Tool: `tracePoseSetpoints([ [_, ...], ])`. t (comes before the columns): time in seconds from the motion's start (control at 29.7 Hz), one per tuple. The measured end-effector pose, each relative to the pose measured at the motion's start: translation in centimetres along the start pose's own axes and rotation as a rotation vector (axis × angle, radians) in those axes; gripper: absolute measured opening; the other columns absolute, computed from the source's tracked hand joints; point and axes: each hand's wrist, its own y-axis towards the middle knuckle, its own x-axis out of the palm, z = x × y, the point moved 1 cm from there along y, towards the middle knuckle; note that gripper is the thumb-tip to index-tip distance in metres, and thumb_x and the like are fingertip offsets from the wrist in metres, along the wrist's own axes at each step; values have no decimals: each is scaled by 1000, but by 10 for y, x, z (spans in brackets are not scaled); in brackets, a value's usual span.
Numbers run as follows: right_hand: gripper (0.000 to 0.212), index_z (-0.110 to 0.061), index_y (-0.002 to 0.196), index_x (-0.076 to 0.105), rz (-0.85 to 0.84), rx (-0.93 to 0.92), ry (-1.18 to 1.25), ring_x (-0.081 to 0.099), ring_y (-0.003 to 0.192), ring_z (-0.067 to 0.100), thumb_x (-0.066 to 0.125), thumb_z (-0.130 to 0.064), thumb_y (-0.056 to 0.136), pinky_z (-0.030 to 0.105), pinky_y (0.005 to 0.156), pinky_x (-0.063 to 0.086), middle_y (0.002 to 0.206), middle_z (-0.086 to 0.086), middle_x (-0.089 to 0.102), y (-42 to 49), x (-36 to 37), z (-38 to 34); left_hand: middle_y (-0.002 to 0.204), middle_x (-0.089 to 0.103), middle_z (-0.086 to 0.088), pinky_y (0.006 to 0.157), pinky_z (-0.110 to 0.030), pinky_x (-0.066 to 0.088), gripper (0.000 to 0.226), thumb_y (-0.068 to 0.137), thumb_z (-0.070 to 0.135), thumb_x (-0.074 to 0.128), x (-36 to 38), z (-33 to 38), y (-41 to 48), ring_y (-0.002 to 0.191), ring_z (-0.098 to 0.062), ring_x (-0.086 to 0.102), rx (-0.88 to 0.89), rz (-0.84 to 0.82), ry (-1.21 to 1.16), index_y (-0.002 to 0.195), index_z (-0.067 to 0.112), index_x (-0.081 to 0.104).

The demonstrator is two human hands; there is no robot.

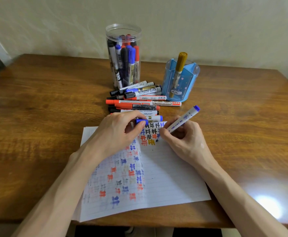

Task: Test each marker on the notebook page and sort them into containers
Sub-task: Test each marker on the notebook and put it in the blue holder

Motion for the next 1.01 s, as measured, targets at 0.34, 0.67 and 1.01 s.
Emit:
tracePoseSetpoints([
  [0.34, 17, -17, 74, 61, 50, -24, -38, 54, 53, 3, 73, -17, 86, 22, 50, 43, 62, -18, 64, -1, -1, 3, 104, 72, 17, 77, -37, 59, 21, 101, 42, 56, 0, 0, 0, 95, -3, 67, -13, -8, -7, 117, 34, 67],
  [0.67, 18, -17, 76, 66, 23, -14, -26, 73, 64, 13, 78, -16, 90, 28, 58, 56, 72, -5, 75, 0, 0, 4, 102, 72, 16, 77, -37, 59, 20, 102, 43, 56, 0, 0, 0, 94, -4, 67, -10, 3, 14, 116, 35, 67],
  [1.01, 15, -12, 79, 66, 42, -7, 13, 69, 64, 2, 76, -12, 90, 13, 58, 48, 71, -12, 72, 1, -2, 4, 101, 72, 15, 76, -37, 59, 20, 102, 44, 55, 0, 1, 0, 92, -4, 67, -11, -6, 21, 117, 36, 66],
])
